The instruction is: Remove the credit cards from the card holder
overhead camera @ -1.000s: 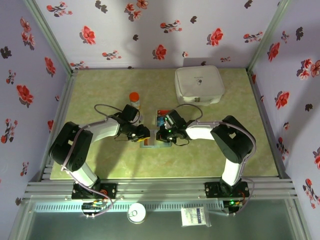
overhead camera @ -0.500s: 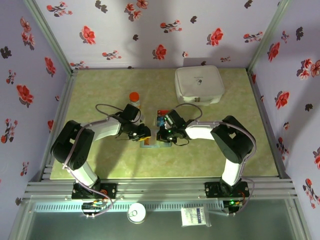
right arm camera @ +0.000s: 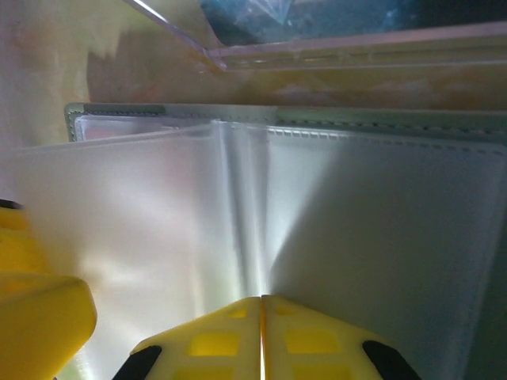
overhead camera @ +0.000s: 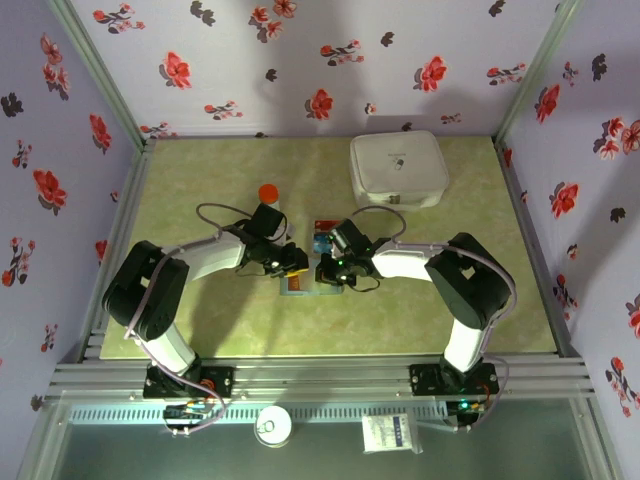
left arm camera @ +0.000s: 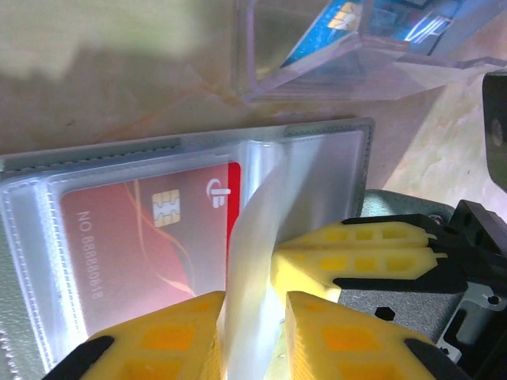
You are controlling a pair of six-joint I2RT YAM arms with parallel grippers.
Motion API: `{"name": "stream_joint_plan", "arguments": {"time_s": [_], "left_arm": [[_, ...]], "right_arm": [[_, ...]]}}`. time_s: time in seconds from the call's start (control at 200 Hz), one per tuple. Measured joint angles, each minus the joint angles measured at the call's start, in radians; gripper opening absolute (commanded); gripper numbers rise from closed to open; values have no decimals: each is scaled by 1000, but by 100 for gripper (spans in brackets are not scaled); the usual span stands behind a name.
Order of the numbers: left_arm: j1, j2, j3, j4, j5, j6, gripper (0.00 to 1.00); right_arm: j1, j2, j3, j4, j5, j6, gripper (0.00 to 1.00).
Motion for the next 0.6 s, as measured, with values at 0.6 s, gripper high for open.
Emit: {"name": "stream_joint_plan", "arguments": {"time_s": [0.6], "left_arm": [[-73,92,98,39,31,-39,46]], "right_arm": [[-33,-326,-47,-225,218,-50,20]]}}
